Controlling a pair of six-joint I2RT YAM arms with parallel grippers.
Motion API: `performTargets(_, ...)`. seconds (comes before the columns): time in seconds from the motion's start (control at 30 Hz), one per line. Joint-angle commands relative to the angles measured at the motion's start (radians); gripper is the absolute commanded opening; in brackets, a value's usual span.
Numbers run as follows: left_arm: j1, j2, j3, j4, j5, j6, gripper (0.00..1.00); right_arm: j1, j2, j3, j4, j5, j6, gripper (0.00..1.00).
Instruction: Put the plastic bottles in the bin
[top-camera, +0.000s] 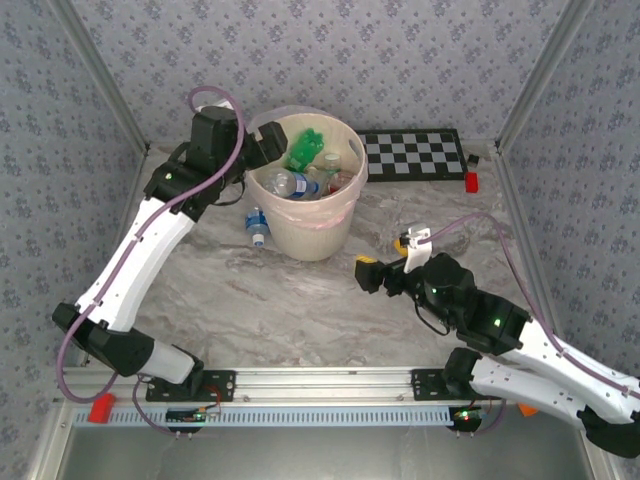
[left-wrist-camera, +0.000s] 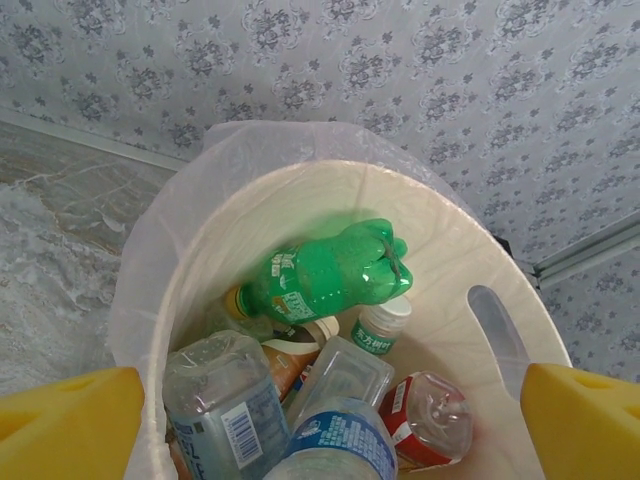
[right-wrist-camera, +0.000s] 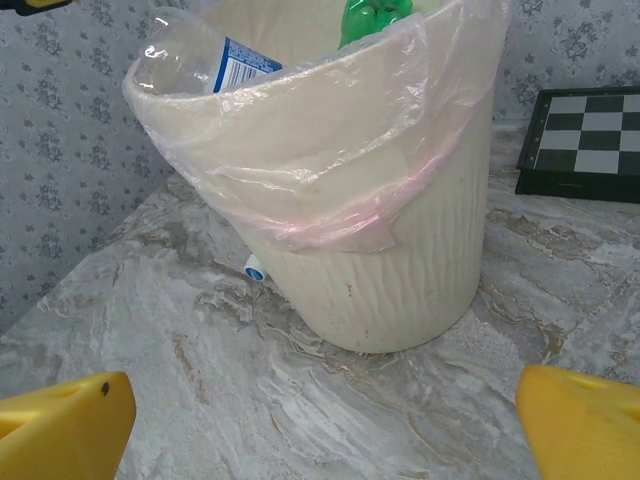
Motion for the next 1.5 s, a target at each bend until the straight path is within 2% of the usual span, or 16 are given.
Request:
performTargets(0.0, 0.002, -0.046, -0.025, -0.012, 0.044, 0.029, 0.96, 0.006, 0.006, -0.002, 0.019, 0.023, -0.013, 1.0)
performTargets(0.23, -0.011, -0.143, -0.162, 0.084, 0.214, -0.045, 0.76, 0.007, 0.032, -0.004, 0.034, 0.018, -0.01, 1.0)
performTargets(0.37, -0.054, -0.183, -0.224, 0.125, 0.233, -0.09, 0.74, 0.007, 0.043, -0.004, 0.043, 0.012, -0.011, 1.0)
performTargets(0.57, -0.141, -0.207, -0.227, 0.133, 0.202, -0.073, 0.73, 0.007, 0.048, -0.008, 0.044, 0.01, -0.004, 1.0)
performTargets(0.83, -0.15, -0.121, -0.213, 0.12, 0.23, -0.085, 0.73, 0.01, 0.045, -0.006, 0.039, 0.009, -0.002, 1.0)
performTargets(1.07, -0.057, -0.034, -0.153, 0.069, 0.209, -0.069, 0.73, 0.011, 0.03, -0.009, 0.019, 0.02, 0.0, 1.0)
performTargets(1.17, -0.008, 0.003, -0.094, 0.015, 0.141, -0.026, 0.73, 0.011, 0.018, -0.017, 0.016, 0.029, -0.002, 1.0)
performTargets(1.27, 0.051, 0.03, -0.048, 0.002, 0.179, -0.025, 0.74, 0.012, 0.008, -0.024, 0.009, 0.037, -0.001, 1.0)
performTargets(1.47, 0.058, -0.02, -0.037, 0.016, 0.183, -0.017, 0.8, 0.012, -0.01, -0.04, 0.004, 0.052, 0.002, 1.0)
